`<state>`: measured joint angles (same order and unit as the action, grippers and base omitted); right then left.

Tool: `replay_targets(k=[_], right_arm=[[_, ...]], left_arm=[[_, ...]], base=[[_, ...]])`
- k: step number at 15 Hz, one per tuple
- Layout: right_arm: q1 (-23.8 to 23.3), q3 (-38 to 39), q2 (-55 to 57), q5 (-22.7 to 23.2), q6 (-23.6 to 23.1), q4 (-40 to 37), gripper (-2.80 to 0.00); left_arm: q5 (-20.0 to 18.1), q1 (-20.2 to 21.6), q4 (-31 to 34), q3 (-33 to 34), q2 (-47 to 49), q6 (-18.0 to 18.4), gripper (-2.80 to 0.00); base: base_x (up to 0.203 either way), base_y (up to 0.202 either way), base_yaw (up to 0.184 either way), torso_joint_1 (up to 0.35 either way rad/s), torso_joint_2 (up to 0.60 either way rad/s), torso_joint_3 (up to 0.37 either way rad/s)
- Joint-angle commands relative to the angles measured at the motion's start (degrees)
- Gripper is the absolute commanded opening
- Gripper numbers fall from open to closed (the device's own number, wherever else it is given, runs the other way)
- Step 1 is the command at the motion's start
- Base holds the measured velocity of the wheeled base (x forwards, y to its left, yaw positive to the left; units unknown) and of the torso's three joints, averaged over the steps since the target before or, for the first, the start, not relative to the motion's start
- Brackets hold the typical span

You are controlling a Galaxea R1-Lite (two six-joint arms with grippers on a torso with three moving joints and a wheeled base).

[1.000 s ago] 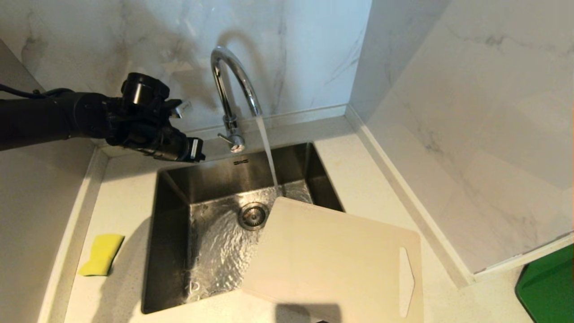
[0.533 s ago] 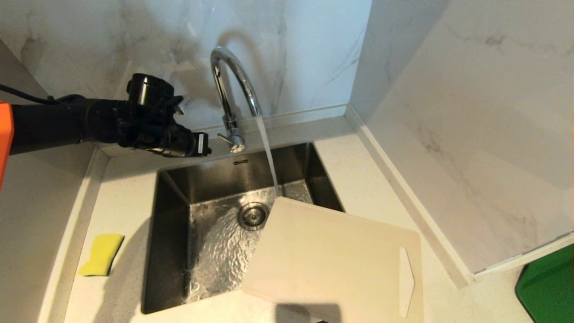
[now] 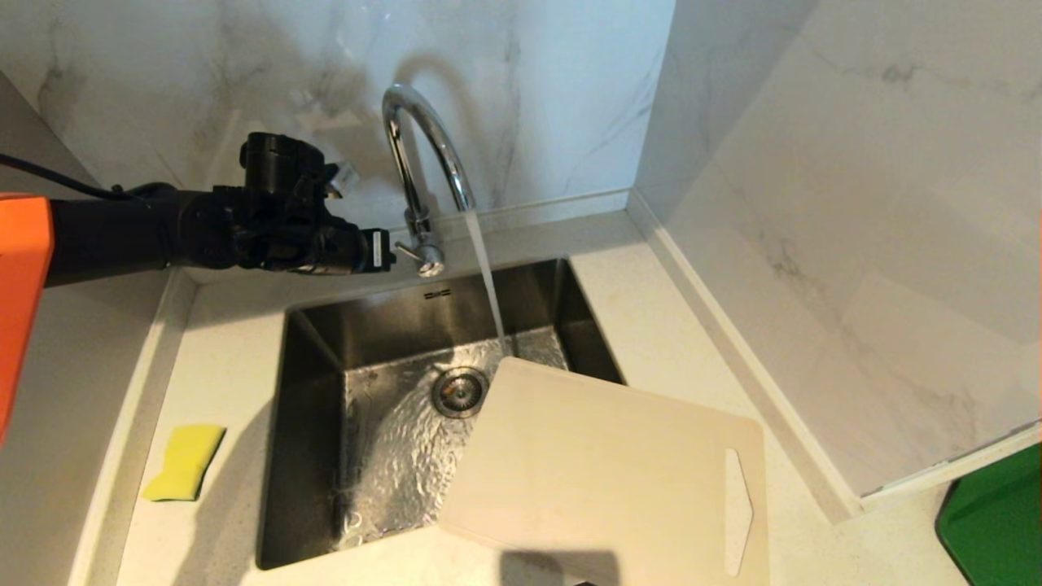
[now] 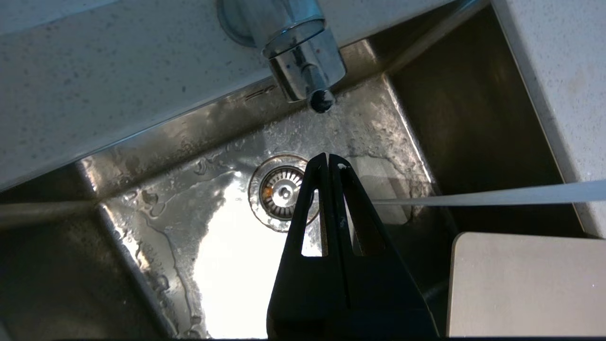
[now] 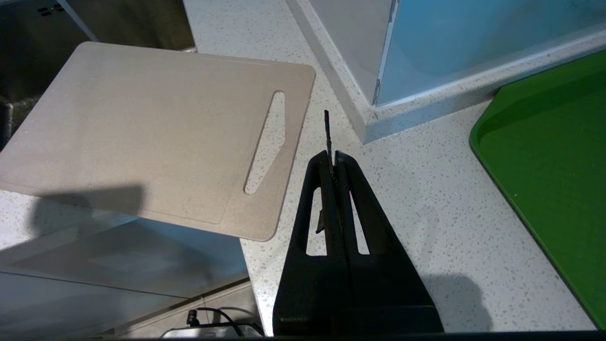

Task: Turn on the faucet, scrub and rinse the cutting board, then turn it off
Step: Turn off the tap

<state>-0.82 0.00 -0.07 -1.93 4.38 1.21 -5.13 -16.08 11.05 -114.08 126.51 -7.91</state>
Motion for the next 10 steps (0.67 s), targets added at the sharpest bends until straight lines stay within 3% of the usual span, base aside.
replay_targets(k=[1,10], right_arm=[[0.03,0.00,-0.01,-0.01,0.02,0.02,-2.80],[0.03,-0.03,-0.01,-0.01,0.02,0.02,-2.80]], left_arm=[[0.27,-0.09,-1.48,0.00,1.01,-0.18,-2.80],[2.49,-0.09,-8.21,0.00,3.42,-0.18,-2.80]], base=[[0.000,0.000,0.000,0.000,0.00,0.000],[0.000,0.000,0.000,0.000,0.00,0.000]])
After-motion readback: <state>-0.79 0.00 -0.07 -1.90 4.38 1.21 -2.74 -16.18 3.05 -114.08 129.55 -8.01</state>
